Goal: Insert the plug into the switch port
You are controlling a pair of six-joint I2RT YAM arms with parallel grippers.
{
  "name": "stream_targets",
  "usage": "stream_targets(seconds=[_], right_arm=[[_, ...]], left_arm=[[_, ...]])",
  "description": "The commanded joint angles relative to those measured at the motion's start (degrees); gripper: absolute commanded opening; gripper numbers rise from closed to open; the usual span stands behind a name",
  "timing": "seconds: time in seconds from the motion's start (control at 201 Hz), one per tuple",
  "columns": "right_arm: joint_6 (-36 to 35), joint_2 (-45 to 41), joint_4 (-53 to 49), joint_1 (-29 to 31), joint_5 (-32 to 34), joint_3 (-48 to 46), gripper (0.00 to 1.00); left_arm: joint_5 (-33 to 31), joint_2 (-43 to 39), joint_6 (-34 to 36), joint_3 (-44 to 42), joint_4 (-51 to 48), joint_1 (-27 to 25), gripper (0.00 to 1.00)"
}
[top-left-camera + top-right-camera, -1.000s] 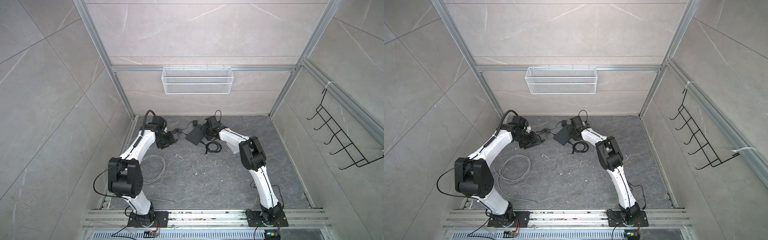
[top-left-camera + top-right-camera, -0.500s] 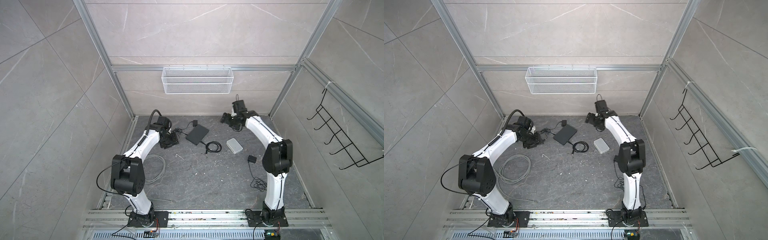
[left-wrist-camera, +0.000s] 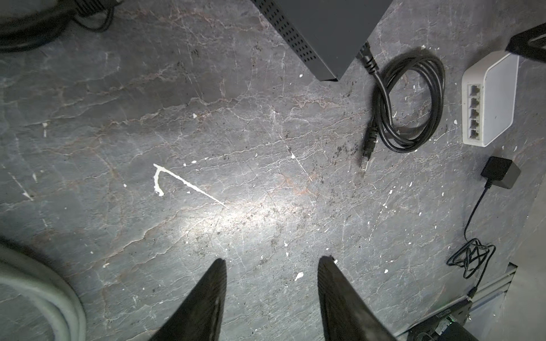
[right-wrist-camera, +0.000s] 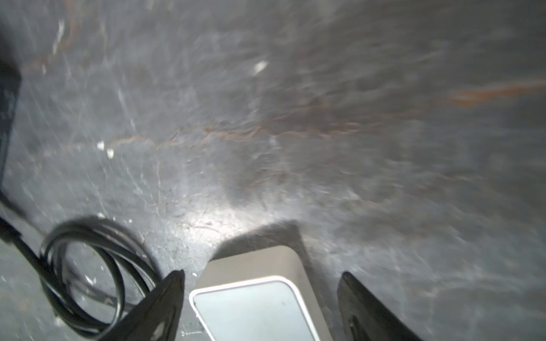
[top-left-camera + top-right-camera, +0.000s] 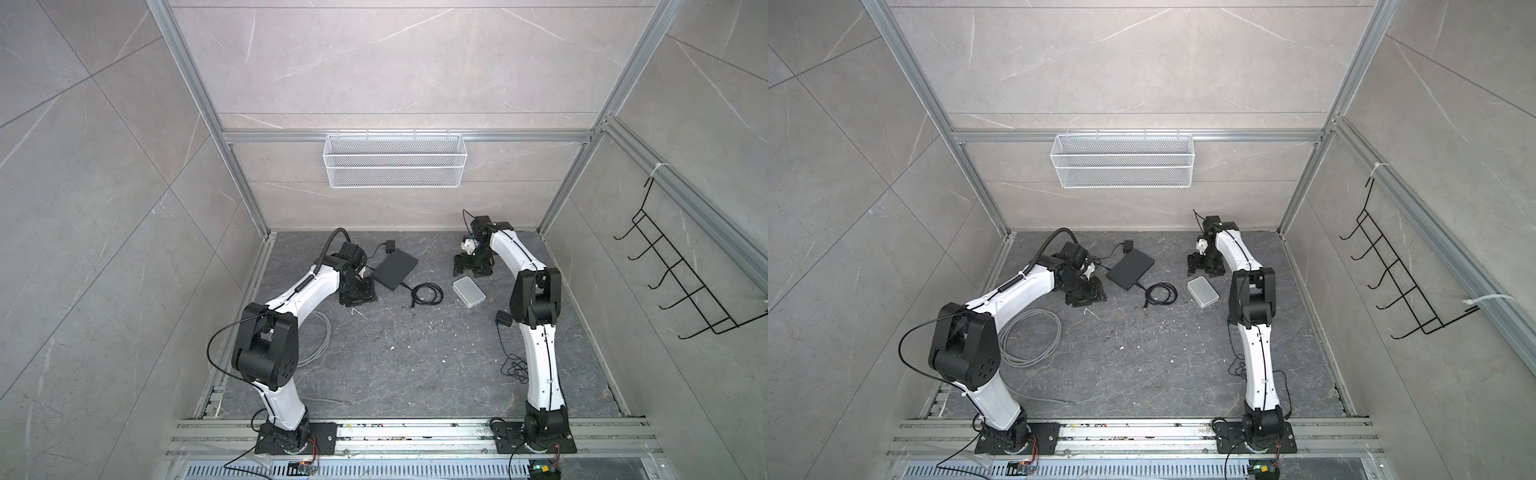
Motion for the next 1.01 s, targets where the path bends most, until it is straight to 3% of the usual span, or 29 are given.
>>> stream_targets(seconds=[0.0, 0.154, 0.468, 0.697, 0.776, 0.886, 1.005], right_arm=[[-5.5, 1.9, -9.2, 0.8, -2.3, 4.4, 0.81], [-5.1, -1.7, -10.0, 1.5, -4.1, -2.6, 0.78], [3.6, -19.8, 0.8, 5.0, -14.3, -33.5, 0.77], [10.1, -31.4, 7.1, 8.5, -21.9, -49.3, 0.77], [13.9, -35.6, 8.0, 6.6, -18.2, -50.9, 0.80], [23.6, -40.5, 7.4, -0.8, -6.3, -51.8, 0.77], [35.1, -49.1, 9.9, -9.1, 1.1, -60.4, 0.76]], left_arm=[[-1.0, -1.8, 1.2, 2.0, -1.1, 0.3, 0.53], [-1.9, -1.7, 2.1, 3.5, -1.9, 0.4, 0.53], [-1.7, 0.6, 3.4, 6.8, -1.9, 0.3, 0.53], [-1.0, 1.3, 3.2, 6.0, 0.1, 0.2, 0.53], [-0.6, 1.2, 2.8, 5.3, 0.8, 0.1, 0.53], [-0.2, 1.2, 2.6, 5.1, 1.3, -0.1, 0.53], [0.1, 0.9, 2.6, 4.9, 1.9, -0.7, 0.53]])
